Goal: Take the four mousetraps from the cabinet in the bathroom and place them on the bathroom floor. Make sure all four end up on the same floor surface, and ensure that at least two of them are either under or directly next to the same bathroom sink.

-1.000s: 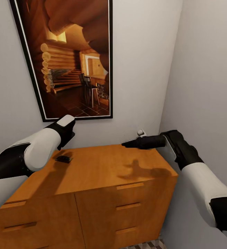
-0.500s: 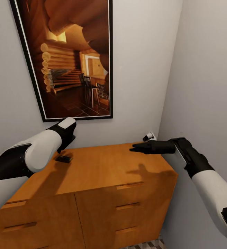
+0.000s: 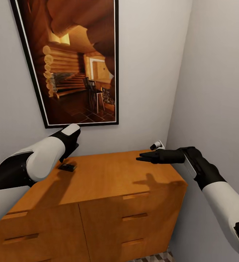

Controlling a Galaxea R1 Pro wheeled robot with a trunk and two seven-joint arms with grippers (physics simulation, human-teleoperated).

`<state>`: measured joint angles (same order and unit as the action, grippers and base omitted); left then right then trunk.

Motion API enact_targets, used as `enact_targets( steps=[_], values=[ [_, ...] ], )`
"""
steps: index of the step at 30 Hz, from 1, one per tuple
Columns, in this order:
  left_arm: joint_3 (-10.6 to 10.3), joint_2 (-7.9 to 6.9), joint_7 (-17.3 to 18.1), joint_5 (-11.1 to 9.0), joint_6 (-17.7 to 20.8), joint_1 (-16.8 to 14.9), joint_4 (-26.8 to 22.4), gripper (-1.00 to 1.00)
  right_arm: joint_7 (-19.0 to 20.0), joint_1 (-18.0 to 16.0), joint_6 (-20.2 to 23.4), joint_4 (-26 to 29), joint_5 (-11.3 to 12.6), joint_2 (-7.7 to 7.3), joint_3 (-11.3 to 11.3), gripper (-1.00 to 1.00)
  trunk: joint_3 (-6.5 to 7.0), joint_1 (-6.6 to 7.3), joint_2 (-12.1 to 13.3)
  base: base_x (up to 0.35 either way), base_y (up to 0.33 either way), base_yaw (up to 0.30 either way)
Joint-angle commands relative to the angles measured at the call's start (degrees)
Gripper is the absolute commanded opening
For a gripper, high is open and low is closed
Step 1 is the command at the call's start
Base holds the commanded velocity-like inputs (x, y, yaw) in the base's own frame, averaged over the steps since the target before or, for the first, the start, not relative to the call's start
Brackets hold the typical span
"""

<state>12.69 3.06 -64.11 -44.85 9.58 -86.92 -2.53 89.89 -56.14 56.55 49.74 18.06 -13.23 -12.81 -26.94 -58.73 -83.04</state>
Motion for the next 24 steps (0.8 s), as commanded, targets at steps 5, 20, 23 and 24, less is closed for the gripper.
enact_targets(
  steps=[5, 20, 23, 24],
  values=[
    [0.4, 0.09, 0.0, 0.5, 0.2, 0.0, -0.2, 1.0, 0.1, 0.2, 0.5, 0.1, 0.3, 0.01, 0.0, 1.0, -0.07, 0.0, 0.0, 0.0, 0.0, 0.0],
    [0.3, 0.24, 1.7, 0.5, -0.1, 0.1, -0.2, 1.0, 0.1, 0.3, 0.4, 0.6, 0.3, -0.02, 0.1, 1.0, -0.07, 0.0, 0.0, 0.1, -0.089, 0.0],
    [0.3, 0.44, 2.3, 0.5, -0.7, 0.2, -0.1, 1.0, 0.1, 0.3, 0.4, 0.8, 0.3, -0.04, 0.1, 1.0, -0.07, 0.0, 0.0, 0.133, -0.127, 0.0],
    [0.3, 0.48, 2.3, 0.5, -1.0, 0.2, -0.1, 1.0, 0.1, 0.3, 0.4, 0.9, 0.3, -0.04, 0.1, 1.0, -0.07, 0.0, 0.0, 0.076, -0.073, 0.0]
  ],
)
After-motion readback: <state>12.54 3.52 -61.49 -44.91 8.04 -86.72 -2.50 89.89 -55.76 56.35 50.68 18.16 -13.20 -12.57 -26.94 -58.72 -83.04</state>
